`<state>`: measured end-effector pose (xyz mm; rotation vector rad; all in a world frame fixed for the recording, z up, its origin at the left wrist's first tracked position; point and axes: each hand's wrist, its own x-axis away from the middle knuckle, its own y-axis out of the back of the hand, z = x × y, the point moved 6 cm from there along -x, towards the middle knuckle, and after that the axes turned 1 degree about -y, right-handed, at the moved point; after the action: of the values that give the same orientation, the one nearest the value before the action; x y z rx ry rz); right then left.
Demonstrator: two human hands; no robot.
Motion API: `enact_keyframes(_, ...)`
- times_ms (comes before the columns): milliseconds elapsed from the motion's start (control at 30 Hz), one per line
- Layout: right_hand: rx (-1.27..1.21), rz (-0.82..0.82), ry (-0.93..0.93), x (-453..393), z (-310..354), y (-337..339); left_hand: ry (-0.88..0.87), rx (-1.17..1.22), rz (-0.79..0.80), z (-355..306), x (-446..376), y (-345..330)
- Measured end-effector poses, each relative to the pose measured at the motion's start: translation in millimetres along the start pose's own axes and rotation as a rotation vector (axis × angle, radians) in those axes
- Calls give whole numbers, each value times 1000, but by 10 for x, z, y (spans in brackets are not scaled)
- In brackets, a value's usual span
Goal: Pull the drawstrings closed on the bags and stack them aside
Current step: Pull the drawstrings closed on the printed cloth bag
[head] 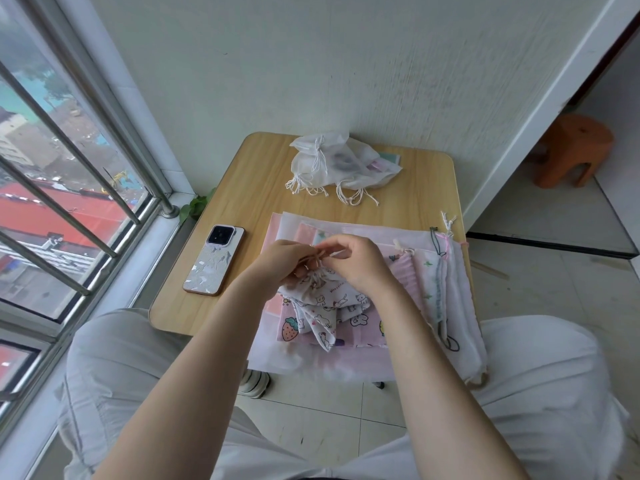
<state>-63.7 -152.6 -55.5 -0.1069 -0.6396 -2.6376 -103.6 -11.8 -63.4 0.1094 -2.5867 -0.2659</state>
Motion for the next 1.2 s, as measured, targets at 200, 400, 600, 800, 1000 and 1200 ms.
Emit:
enact_keyframes(200,83,-83,70,-1,66,43,32,57,24,44,-4,-27)
enact_keyframes(400,63,27,5,-9,-62,79,-63,19,-75,-11,-17,49)
enact_keyframes(600,-10,85,12,9,35,-14,-210,-51,-87,-85,-30,-16)
enact_keyframes(800,170,2,36,24,121,30,-234,-72,-216,-121,21,76)
enact_keyframes(1000,183,-27,59,56,134,46,-193,-80,-183,-167,74,79)
enact_keyframes(1200,246,-54,70,65,145,62,-190,-299,-130,-219,81,62)
